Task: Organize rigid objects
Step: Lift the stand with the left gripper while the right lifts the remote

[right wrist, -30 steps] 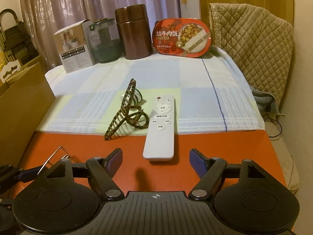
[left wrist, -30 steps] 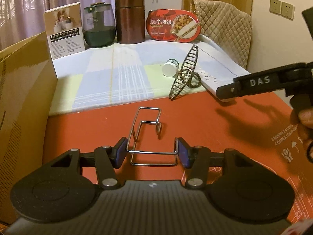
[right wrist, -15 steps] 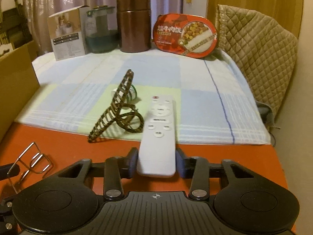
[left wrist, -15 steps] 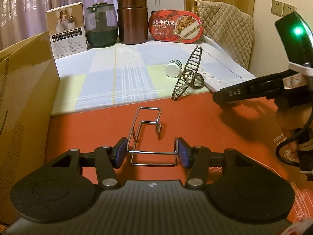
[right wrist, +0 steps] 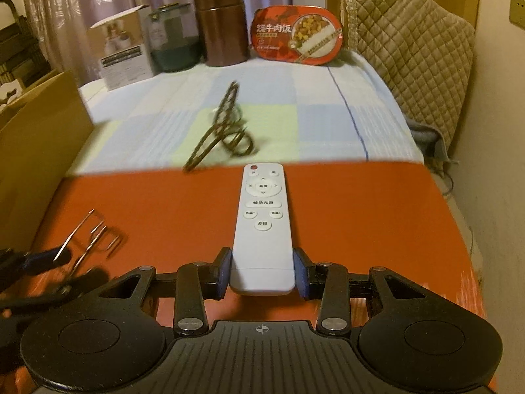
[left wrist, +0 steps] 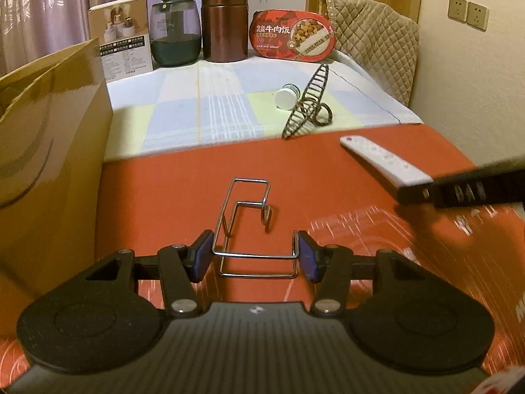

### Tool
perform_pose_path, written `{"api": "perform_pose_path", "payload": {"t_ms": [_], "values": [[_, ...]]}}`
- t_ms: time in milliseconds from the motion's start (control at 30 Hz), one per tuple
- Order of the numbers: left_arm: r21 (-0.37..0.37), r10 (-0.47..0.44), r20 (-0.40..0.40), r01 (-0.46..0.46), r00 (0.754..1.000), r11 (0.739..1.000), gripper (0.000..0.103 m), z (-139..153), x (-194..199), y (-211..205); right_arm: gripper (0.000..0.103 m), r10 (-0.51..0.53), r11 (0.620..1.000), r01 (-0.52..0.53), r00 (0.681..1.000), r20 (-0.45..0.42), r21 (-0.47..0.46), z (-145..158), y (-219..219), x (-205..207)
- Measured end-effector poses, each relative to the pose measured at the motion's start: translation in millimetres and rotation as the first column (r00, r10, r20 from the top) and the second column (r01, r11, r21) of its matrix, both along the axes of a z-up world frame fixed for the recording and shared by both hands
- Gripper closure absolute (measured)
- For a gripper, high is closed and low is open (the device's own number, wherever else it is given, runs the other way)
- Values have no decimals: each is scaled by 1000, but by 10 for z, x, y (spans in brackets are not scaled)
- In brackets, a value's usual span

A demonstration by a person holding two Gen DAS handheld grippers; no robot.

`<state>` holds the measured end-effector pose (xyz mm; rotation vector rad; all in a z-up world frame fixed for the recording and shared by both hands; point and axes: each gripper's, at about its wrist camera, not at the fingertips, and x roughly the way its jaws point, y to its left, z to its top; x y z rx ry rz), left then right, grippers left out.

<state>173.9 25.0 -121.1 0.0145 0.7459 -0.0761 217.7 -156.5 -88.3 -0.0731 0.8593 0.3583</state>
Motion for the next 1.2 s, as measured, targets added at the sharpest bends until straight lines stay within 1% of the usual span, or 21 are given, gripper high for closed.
{"api": "perform_pose_path", "payload": {"t_ms": [133, 200, 267, 333, 400, 600, 733, 767, 800, 833, 867, 1000, 1100, 1200], "values": [[-1, -2, -2, 2, 1000, 1000, 54, 14, -166, 19, 67, 22, 1000, -22, 1000, 1, -16, -35, 46, -413], [-3, -1, -3, 1, 1000, 1000, 54, 18, -217, 29, 64, 28, 999, -28, 1000, 11, -20, -60, 69, -487], [-11, 3, -4, -3, 1000, 1000, 54, 25, -232, 43, 51, 40, 999, -39, 999, 35, -35, -73, 101, -472], [-12, 4, -1, -4, 1000, 1000, 54, 31, -228, 53, 50, 42, 999, -39, 997, 68, -38, -73, 118, -421], [-13, 4, 1, -4, 1000, 1000, 54, 31, -223, 58, 50, 45, 998, -42, 996, 80, -38, -88, 144, -365], [-14, 0, 5, 0, 1000, 1000, 54, 20, -233, 59, 50, 104, 992, -97, 992, 78, -82, -176, 272, -337], [-12, -3, 11, 3, 1000, 1000, 54, 10, -228, 52, 51, 82, 995, -78, 994, 72, -65, -208, 211, -324], [-11, -3, 11, 3, 1000, 1000, 54, 8, -228, 51, 52, 77, 995, -73, 994, 72, -62, -210, 196, -323], [-10, -4, 12, 4, 1000, 1000, 54, 5, -228, 52, 55, 74, 996, -69, 995, 75, -58, -207, 186, -327], [-10, -4, 12, 4, 1000, 1000, 54, 3, -226, 52, 65, 73, 996, -68, 994, 79, -61, -202, 188, -334], [-12, -4, 11, 4, 1000, 1000, 54, 2, -226, 53, 67, 74, 995, -69, 994, 77, -65, -198, 195, -336], [-20, -3, 22, 4, 1000, 1000, 54, 22, -246, 47, 68, 52, 997, -49, 996, 66, -57, -166, 202, -373], [-30, -10, 35, 11, 999, 999, 54, 83, -249, 36, 68, 66, 997, -61, 992, 107, -55, -103, 224, -453], [-37, -17, 46, 19, 999, 999, 54, 132, -259, 14, 68, 57, 998, -55, 990, 130, -24, -19, 201, -498]]}}
